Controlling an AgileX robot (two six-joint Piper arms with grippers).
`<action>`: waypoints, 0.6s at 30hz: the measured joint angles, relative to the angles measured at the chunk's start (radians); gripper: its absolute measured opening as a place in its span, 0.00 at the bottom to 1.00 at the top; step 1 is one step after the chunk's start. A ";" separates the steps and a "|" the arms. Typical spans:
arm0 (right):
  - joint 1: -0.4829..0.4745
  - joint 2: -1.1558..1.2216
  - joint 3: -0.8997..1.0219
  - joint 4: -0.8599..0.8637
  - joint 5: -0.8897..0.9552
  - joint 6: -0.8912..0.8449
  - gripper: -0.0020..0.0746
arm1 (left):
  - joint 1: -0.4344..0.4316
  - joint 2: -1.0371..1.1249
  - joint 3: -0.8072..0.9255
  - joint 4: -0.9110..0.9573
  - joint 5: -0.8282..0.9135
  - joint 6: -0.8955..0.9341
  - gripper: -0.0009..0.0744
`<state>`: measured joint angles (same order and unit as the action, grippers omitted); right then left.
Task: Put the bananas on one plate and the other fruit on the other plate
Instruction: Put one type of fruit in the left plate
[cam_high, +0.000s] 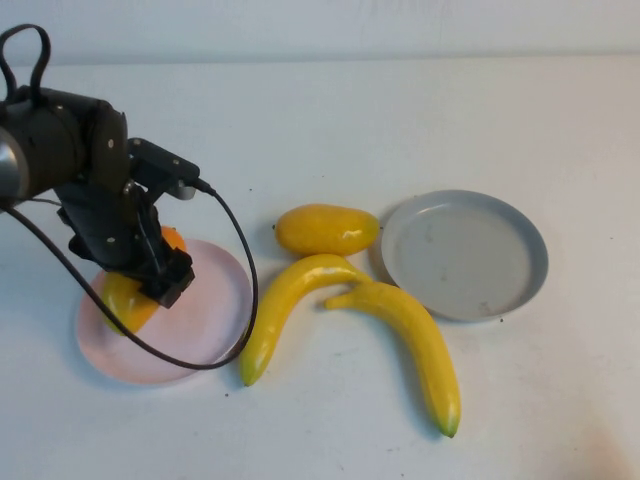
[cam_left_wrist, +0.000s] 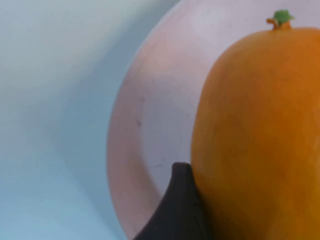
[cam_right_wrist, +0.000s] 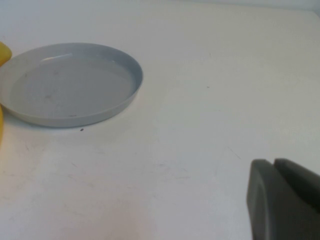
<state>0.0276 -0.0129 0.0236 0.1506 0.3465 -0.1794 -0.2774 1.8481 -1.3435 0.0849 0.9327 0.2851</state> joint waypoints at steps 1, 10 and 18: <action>0.000 0.000 0.000 0.000 0.000 0.000 0.00 | 0.000 0.008 0.000 0.002 -0.001 -0.013 0.72; 0.000 0.000 0.000 0.000 0.000 0.000 0.00 | 0.000 0.040 -0.001 0.032 -0.003 -0.071 0.87; 0.000 0.000 0.000 0.000 0.000 0.000 0.00 | 0.000 0.037 -0.154 0.039 0.105 -0.094 0.88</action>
<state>0.0276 -0.0129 0.0236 0.1506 0.3465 -0.1794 -0.2774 1.8851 -1.4977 0.1238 1.0381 0.1906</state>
